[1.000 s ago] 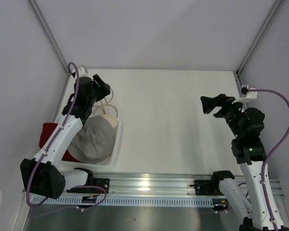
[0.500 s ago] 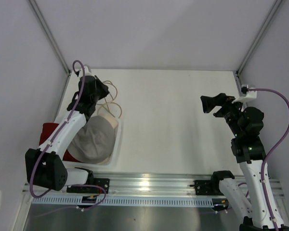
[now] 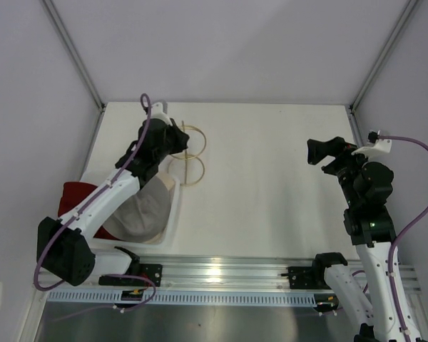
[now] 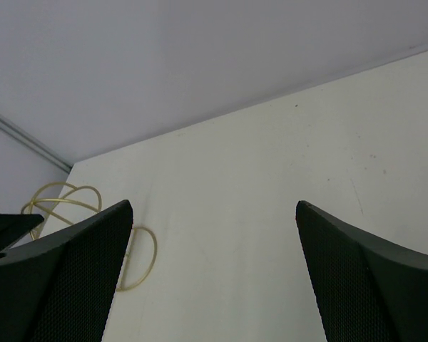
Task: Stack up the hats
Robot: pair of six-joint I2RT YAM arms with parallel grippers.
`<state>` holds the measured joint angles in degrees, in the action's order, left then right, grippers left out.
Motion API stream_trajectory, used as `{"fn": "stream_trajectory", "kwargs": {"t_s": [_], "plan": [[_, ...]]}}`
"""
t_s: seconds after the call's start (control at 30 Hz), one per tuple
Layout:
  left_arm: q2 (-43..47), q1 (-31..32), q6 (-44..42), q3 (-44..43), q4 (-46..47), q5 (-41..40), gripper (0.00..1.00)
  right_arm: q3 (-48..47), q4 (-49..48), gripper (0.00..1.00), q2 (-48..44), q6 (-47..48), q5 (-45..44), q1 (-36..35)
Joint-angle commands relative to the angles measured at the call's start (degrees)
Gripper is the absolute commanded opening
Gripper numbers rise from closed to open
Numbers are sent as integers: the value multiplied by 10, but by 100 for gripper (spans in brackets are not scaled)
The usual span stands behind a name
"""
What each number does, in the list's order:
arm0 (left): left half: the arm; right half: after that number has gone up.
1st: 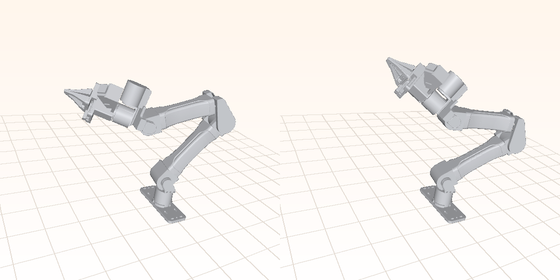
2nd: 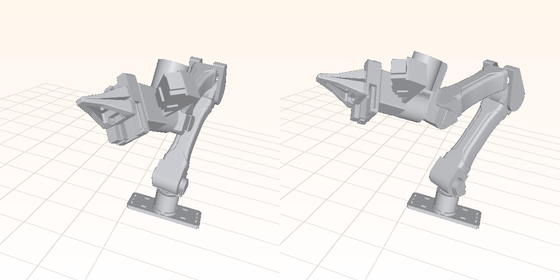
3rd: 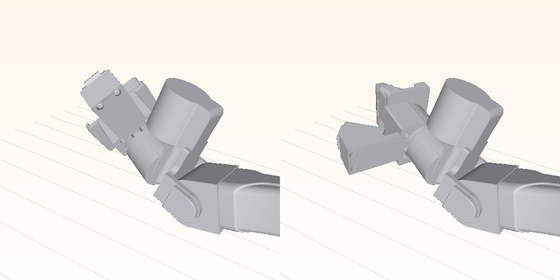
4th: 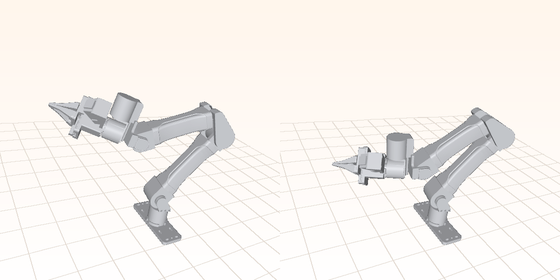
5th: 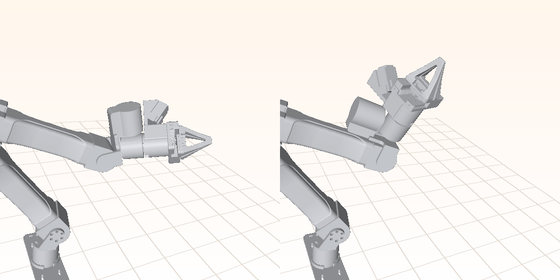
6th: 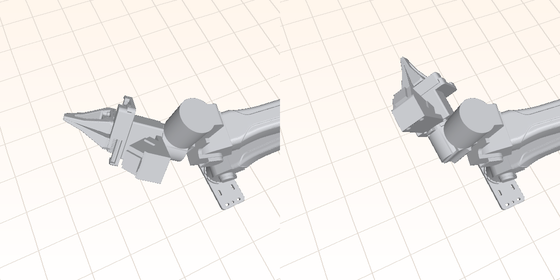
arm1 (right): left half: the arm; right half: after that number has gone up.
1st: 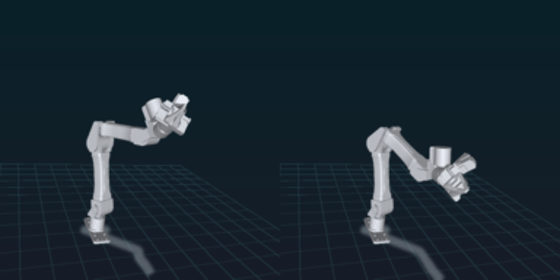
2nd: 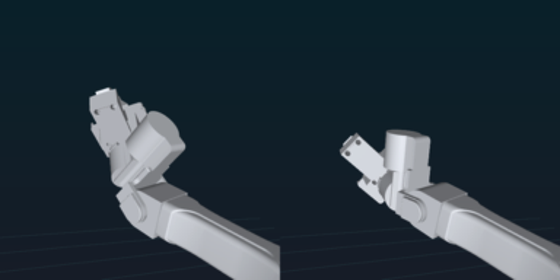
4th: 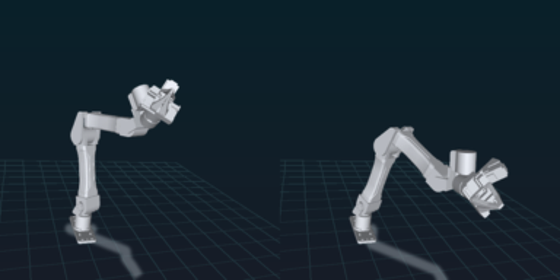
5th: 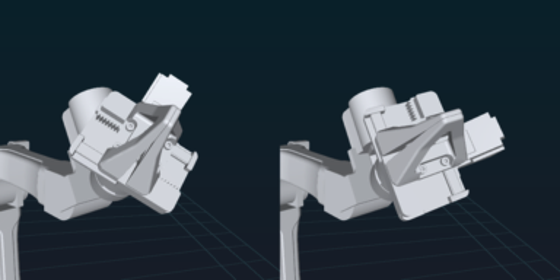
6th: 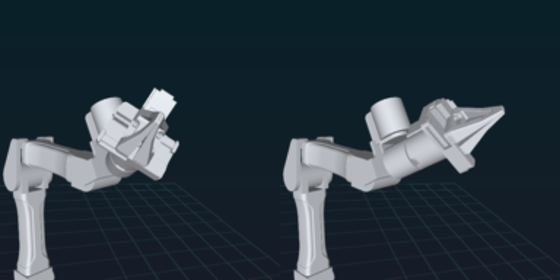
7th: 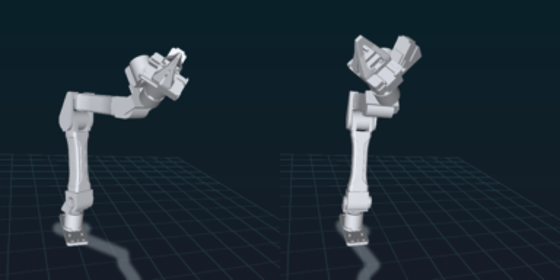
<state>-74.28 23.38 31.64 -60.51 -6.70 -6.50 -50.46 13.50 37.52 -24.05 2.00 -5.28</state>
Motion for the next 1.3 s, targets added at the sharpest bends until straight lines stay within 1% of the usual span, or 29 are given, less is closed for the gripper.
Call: {"fn": "stream_trajectory", "kwargs": {"t_s": [0.0,0.07,0.1,0.17,0.27,0.33,0.37,0.47,0.57,0.87,0.97,1.03,1.07,1.1,1.17,1.2,1.27], "plan": [[35,86,-13,-21,34,27,1,-6,14,99,-6,-18,-45,-1],[37,126,-19,-25,38,18,1,-7,23,99,-10,-20,-57,-1],[36,167,-22,-26,35,12,1,-8,26,99,-10,-21,-58,-1],[35,206,-19,-28,41,-4,1,-10,33,99,-15,-23,-57,0],[41,290,-5,-21,50,-20,1,-17,47,99,-22,-26,-52,1],[46,320,0,-11,61,-34,1,-18,52,99,-27,-15,-42,1],[48,350,-1,-9,63,-41,1,-15,53,99,-30,-11,-34,1],[45,393,-8,-4,61,-54,1,-11,59,100,-39,-11,-37,2],[38,412,-15,4,54,-66,1,-10,62,100,-42,-15,-34,2],[45,430,-63,37,63,-83,1,-15,68,99,-26,-42,-37,2],[49,431,-69,50,63,-87,1,-7,64,99,-20,-69,-44,2],[52,431,-69,56,63,-66,1,8,49,99,-24,-106,-53,2],[53,431,-66,57,63,-66,1,14,40,99,-27,-107,-46,2],[55,431,-64,58,64,-63,4,21,32,99,-31,-106,-41,1],[61,431,-60,51,52,-54,15,35,26,99,-40,-124,-47,2],[64,431,-60,48,42,-52,32,38,16,99,-42,-110,-39,2],[83,431,-61,27,2,-54,49,43,5,99,-46,-69,-2,1]]}}
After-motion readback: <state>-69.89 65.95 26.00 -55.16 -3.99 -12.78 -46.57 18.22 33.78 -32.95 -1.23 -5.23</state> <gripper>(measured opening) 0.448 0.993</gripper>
